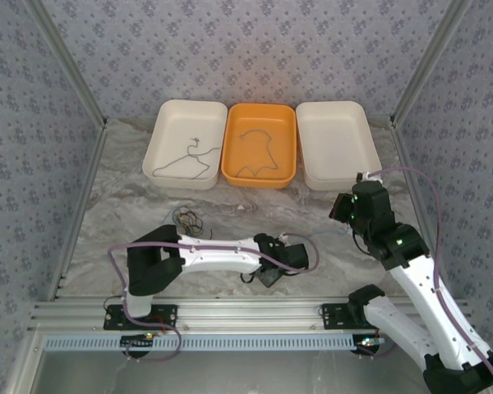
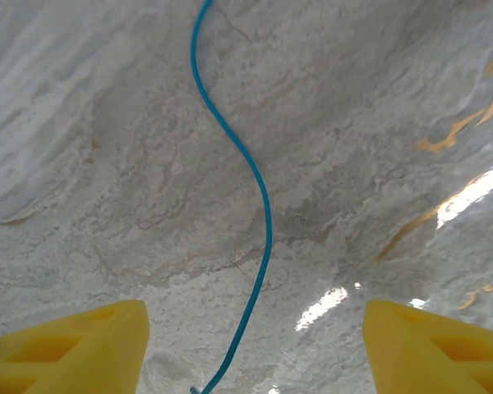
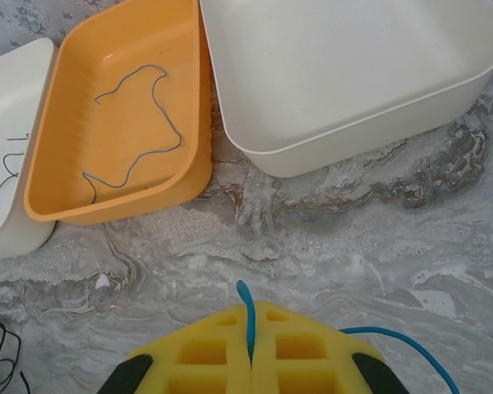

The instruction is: Untangle the cables

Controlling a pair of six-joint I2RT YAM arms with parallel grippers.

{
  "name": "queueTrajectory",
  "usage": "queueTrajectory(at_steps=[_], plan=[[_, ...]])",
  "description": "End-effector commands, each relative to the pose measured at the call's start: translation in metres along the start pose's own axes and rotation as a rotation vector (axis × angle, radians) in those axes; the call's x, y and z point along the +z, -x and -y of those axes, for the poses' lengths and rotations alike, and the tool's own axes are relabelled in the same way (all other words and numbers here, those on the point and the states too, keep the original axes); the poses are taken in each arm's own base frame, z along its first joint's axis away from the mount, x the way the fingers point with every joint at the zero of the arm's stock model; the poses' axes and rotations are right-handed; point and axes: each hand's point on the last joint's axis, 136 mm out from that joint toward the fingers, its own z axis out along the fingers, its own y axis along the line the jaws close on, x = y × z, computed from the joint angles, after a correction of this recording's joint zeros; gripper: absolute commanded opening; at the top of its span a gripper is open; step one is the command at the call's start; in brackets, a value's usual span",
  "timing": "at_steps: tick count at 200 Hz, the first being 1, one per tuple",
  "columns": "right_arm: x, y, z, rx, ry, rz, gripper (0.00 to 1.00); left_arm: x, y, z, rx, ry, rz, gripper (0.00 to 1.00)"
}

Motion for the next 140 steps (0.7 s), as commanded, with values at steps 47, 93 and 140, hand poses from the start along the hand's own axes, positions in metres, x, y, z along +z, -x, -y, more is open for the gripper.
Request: queueTrajectory(at_steps=[47, 93, 140], plan=[[-0.008, 0.018, -0.007, -0.007, 0.022, 0.040, 0.00, 0.008, -0.007, -0.019, -0.010, 0.053, -0.031, 0.15], [-0.030, 0.079, 0.009, -0.098, -0.117, 0.195, 0.00, -0.016, -0.023, -0.056, -0.143, 0.145, 0.024, 0.00], [-0.054, 0.154, 0.007, -0.181, -0.214, 0.411, 0.00, -0.036, -0.031, -0.053, -0.256, 0.006, 0.122, 0.00]])
